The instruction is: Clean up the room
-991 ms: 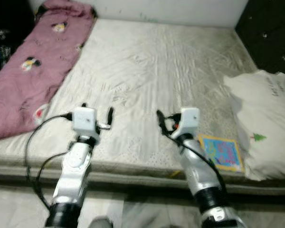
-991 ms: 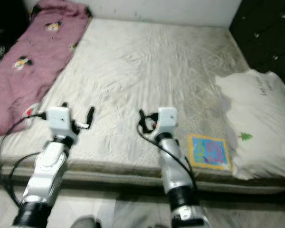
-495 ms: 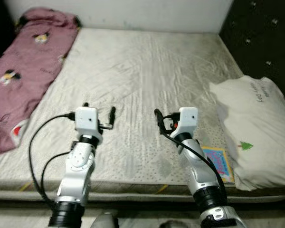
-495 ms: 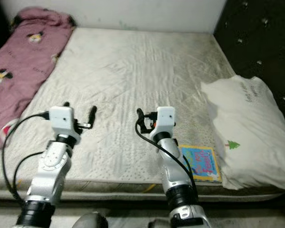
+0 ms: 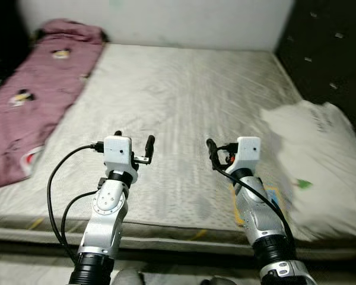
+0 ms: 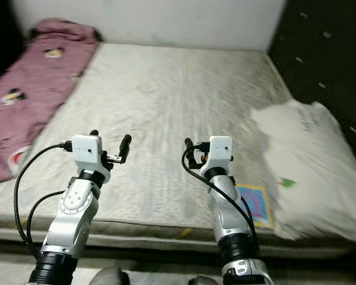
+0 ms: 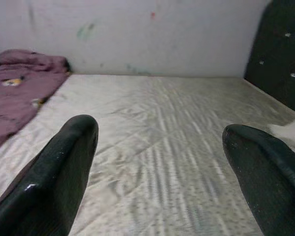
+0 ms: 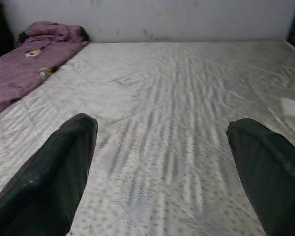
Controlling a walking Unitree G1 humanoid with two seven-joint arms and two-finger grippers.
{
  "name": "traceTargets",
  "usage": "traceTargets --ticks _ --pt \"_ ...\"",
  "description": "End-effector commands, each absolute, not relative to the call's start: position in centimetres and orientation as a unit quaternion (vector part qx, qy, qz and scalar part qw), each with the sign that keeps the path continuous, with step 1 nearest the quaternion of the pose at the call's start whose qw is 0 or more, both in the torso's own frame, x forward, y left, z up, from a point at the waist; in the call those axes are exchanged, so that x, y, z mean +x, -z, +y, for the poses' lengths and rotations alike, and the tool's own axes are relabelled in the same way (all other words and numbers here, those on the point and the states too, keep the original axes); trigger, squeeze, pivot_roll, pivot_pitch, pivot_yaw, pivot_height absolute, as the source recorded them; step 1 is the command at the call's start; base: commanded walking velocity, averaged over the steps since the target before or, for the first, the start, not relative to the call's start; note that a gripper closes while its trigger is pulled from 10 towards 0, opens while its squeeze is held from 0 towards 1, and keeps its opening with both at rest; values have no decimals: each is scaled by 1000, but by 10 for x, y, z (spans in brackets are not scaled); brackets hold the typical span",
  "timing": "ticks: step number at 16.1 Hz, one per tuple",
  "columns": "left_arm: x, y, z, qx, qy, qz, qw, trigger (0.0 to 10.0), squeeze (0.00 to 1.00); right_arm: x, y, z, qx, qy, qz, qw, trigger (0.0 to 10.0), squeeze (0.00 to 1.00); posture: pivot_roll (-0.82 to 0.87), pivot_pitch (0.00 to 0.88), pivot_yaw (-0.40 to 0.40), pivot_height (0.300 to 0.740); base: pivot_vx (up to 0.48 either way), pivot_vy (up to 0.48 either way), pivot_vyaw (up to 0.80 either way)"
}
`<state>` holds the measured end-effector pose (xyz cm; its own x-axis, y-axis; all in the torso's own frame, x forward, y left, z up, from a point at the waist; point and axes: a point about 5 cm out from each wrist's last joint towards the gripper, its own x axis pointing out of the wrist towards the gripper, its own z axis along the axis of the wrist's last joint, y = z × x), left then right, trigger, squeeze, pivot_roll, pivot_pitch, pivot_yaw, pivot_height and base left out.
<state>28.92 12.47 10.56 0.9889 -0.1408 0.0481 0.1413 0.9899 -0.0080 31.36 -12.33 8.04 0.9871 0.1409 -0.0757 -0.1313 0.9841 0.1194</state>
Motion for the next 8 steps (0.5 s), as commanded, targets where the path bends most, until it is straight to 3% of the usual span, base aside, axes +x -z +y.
traceTargets --ticks 1,4,8 --pt "290 -105 128 -5 65 -17 998 10000 0 315 -83 -118 54 -81 42 994 10000 0 76 47 -25 740 0 480 0" --pt "290 -104 128 -6 65 -15 998 10000 0 315 -82 -118 54 -80 42 994 10000 0 78 43 -26 740 0 480 -638" --pt "290 -104 128 -9 65 -12 998 10000 0 315 -81 -118 54 -79 45 994 10000 0 77 38 -28 740 0 480 0"
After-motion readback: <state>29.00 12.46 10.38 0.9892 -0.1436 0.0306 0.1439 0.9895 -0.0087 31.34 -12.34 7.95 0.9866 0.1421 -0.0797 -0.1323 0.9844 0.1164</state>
